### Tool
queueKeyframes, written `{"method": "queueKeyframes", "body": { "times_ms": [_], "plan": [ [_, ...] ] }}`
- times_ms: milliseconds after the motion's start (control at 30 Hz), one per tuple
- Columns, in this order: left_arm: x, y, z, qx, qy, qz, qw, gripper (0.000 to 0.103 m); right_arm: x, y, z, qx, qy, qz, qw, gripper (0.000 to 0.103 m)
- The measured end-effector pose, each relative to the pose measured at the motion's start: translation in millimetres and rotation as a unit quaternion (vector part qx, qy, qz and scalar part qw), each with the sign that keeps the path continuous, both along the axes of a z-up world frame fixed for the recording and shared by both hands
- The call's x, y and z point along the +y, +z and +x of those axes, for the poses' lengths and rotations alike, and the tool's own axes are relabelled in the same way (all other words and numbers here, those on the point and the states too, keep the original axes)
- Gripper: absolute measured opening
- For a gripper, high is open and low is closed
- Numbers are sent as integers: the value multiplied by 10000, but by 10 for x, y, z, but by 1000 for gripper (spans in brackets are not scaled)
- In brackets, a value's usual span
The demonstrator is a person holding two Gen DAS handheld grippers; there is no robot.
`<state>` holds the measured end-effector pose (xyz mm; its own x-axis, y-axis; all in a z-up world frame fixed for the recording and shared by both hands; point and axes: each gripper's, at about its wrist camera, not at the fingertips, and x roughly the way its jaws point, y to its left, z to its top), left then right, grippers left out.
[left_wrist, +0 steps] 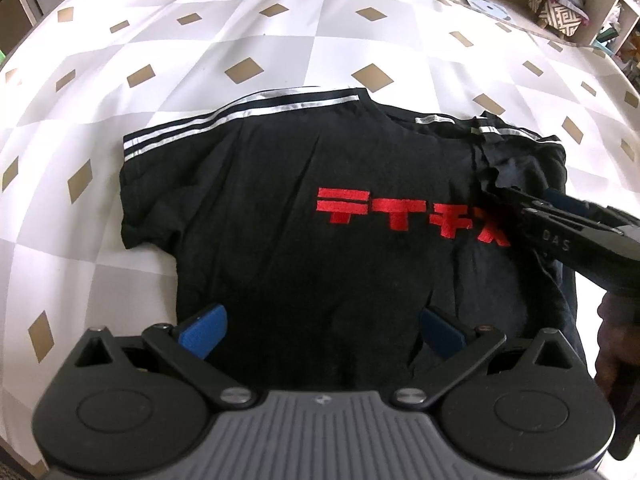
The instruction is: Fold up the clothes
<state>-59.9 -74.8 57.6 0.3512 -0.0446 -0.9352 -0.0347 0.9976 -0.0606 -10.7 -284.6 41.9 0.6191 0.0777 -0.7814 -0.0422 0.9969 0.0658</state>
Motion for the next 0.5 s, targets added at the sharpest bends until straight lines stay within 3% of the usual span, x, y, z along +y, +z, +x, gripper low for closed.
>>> {"method": "queueKeyframes", "body": {
  "times_ms": [100, 233, 333, 500],
  "plan": [
    [-17, -9, 5, 24, -34, 0, 10000, 103, 19, -78, 11, 86, 74, 44, 9999, 44],
    [-31, -14, 2, 23, -79, 5, 10000, 103, 74, -174, 14, 176, 212, -61, 9996, 21],
    [-29, -15, -2, 23, -79, 13, 10000, 103, 82, -177, -15, 129, 231, -104, 9996, 9],
    [-35, -16, -10, 11, -105, 24, 9999, 103, 88, -131, -45, 132, 372, -52, 9992, 7]
  ]
}}
